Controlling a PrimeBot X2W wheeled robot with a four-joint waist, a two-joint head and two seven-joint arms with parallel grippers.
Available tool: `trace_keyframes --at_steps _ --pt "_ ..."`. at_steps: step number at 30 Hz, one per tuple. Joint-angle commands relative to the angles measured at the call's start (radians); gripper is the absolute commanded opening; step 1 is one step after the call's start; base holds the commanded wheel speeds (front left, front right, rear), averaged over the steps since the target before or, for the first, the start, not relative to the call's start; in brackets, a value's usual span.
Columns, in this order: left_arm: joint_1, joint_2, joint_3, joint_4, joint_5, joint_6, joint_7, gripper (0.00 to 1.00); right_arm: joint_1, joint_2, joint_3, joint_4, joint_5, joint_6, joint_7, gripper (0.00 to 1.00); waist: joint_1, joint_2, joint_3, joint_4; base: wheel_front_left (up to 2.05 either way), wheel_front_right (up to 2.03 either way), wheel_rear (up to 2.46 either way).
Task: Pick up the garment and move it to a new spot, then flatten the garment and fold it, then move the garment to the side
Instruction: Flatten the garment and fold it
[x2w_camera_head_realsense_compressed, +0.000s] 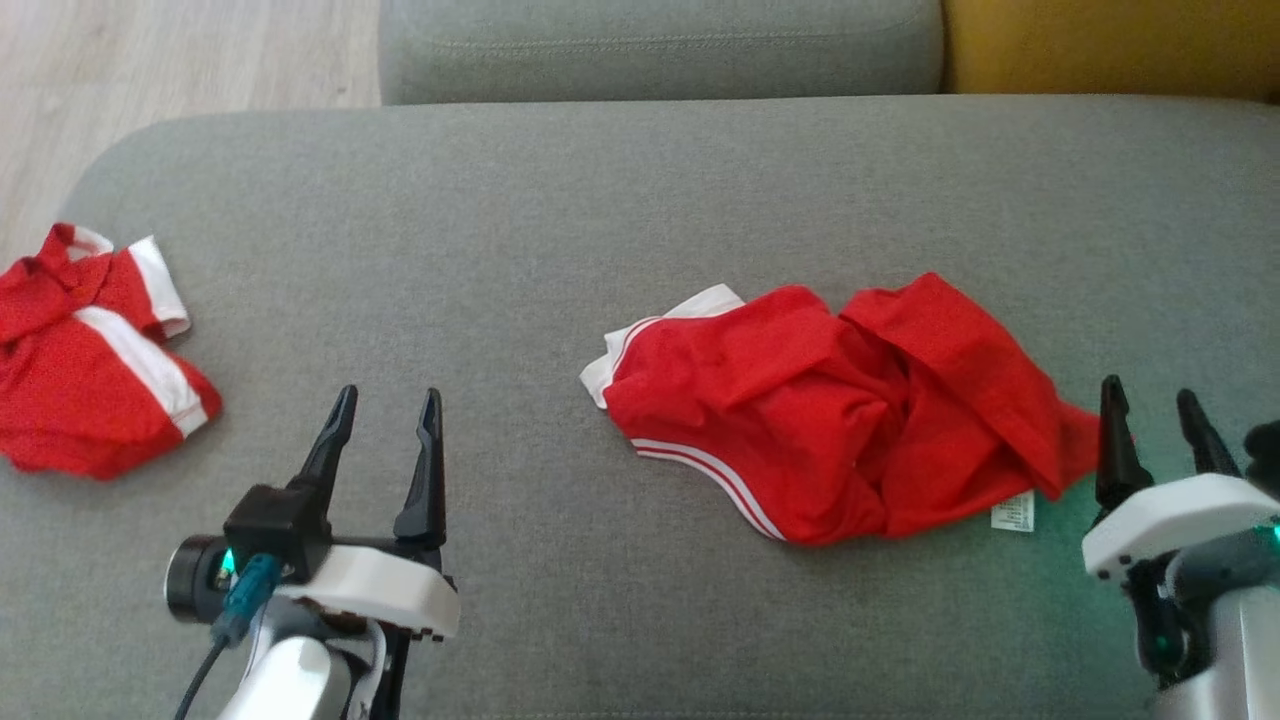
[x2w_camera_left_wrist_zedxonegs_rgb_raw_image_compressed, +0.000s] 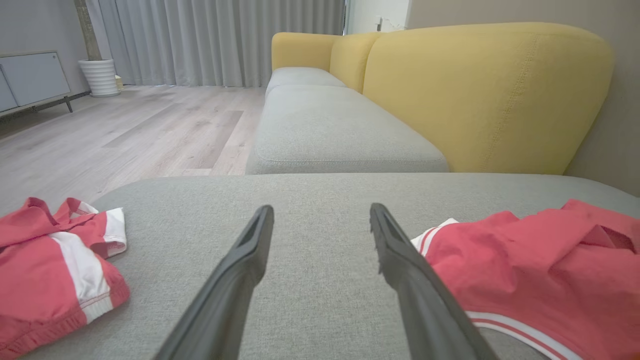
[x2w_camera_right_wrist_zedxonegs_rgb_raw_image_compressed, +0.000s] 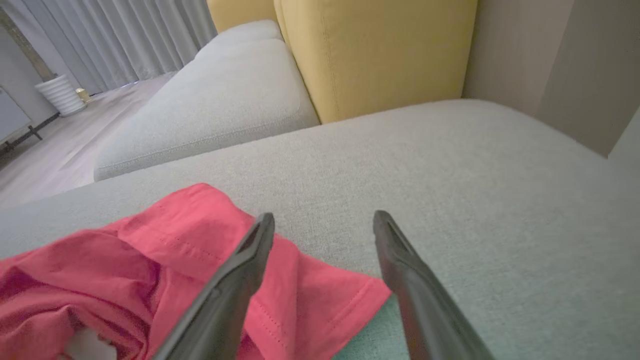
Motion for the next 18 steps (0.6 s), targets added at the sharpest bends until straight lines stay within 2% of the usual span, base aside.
trace_keyframes --at_steps 1,10,18 --pt "-0.027 0.017 0.041 -0.028 -0.005 0.005 -0.010 1.00 -0.013 -0.017 0.042 -0.079 -0.023 -0.001 -0.007 1.00 0.0000 -0.0001 -0.008 -0.006 0.00 0.00 0.00" --pt "0.000 0.033 0.035 -0.034 -0.005 0.010 -0.003 1.00 0.109 -0.008 0.192 -0.388 -0.082 -0.001 0.023 1.00 0.0000 -0.0001 -0.053 -0.021 0.00 0.00 0.00" --pt "0.032 0.043 0.019 -0.047 -0.006 0.014 0.011 1.00 0.218 -0.004 0.267 -0.491 -0.080 -0.001 0.030 1.00 0.0000 -0.0001 -0.080 -0.022 0.00 0.00 0.00"
